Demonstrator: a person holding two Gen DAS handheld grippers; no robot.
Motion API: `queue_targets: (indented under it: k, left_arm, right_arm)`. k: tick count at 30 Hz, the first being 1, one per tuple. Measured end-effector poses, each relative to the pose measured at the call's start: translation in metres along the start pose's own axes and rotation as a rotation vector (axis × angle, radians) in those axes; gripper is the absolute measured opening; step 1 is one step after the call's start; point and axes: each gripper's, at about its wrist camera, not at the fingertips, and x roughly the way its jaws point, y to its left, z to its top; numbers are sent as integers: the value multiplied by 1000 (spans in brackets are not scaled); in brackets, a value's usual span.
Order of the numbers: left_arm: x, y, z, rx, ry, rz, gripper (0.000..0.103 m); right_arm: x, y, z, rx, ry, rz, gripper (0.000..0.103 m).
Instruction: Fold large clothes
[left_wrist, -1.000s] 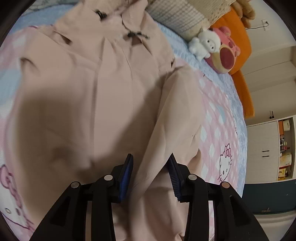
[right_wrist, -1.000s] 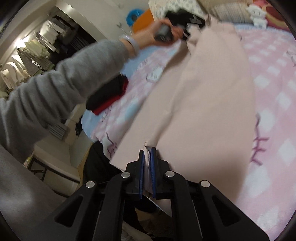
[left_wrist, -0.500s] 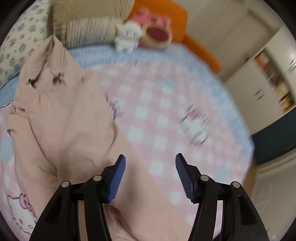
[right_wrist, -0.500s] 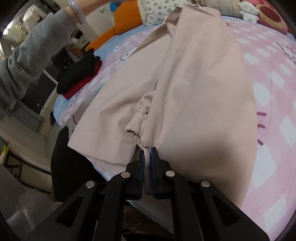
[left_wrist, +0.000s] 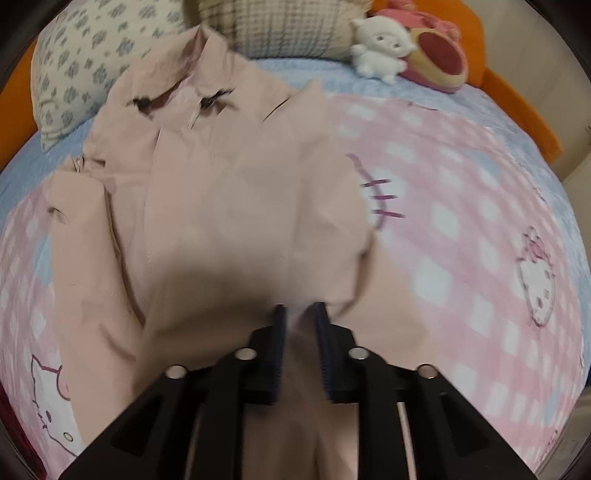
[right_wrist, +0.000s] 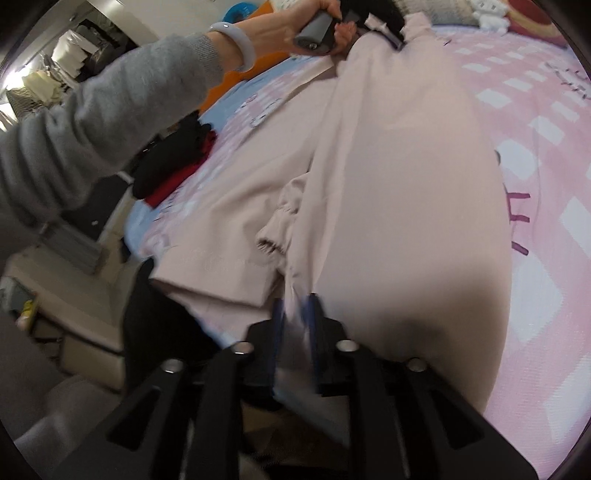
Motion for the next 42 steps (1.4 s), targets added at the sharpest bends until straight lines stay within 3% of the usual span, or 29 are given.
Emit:
queue_targets:
  k: [1, 4, 8, 11, 13, 16, 19, 22, 23, 24, 25, 26, 29, 30, 34, 36, 38, 41, 42]
  left_arm:
    - [-12, -4, -5, 6, -8, -34, 36]
    - [-49, -8, -26, 45, -43, -134, 36]
    - [-78, -6, -63, 63, -55, -257, 36]
    - [-68, 3, -78, 61, -55, -199, 36]
    - [-42, 20, -81, -2, -9, -184, 36]
    - [-11, 37, -85, -76, 20, -241, 38]
    - [-13, 34, -85, -70, -2, -241, 38]
    - [-28, 32, -88, -46, -9, -287, 39]
    - [-39, 38, -89, -54, -18, -337, 40]
    - [-46, 44, -89, -66, -24, -366, 47]
    - [-53, 52, -89, -86, -31, -397, 57]
    - [-61, 63, -88, -109, -38, -430, 60]
    - [-78, 106, -75, -197, -47, -510, 71]
    - [-82, 123, -69, -231, -62, -508, 75]
    - [-85, 182, -26, -331, -136, -479, 76]
    - [-79, 205, 7, -377, -165, -422, 76]
    - [-71, 218, 43, -363, -196, -321, 76]
    - [-57, 214, 115, -187, -249, -27, 76]
    - [-51, 214, 127, -146, -248, 24, 70]
  right_arm:
    - [-9, 0, 1, 1, -2, 15, 36]
    - [-48, 3, 9, -27, -73, 46, 47]
    - [-73, -10, 25, -3, -173, 99, 48]
    - [-50, -20, 31, 26, -145, 153, 43]
    - [-18, -24, 27, 53, -80, 207, 40]
    - [8, -20, 23, -3, -51, 45, 33]
    - [-1, -19, 30, 17, -40, 59, 33]
    - [-14, -4, 46, -20, -44, 85, 36]
    - [-20, 0, 56, -42, -51, 92, 40]
    - [-26, 3, 68, -67, -61, 99, 50]
    - [-34, 6, 85, -95, -73, 99, 55]
    - [-41, 7, 104, -121, -83, 93, 61]
    - [-49, -4, 165, -162, -101, 59, 62]
    - [-50, -10, 188, -168, -109, 40, 63]
    - [-34, -58, 304, -114, -192, -5, 69]
    - [-12, -86, 371, -38, -215, -6, 69]
    - [7, -113, 424, -8, -246, -48, 69]
    - [49, -152, 515, 3, -262, -150, 70]
    - [67, -168, 547, 11, -260, -185, 68]
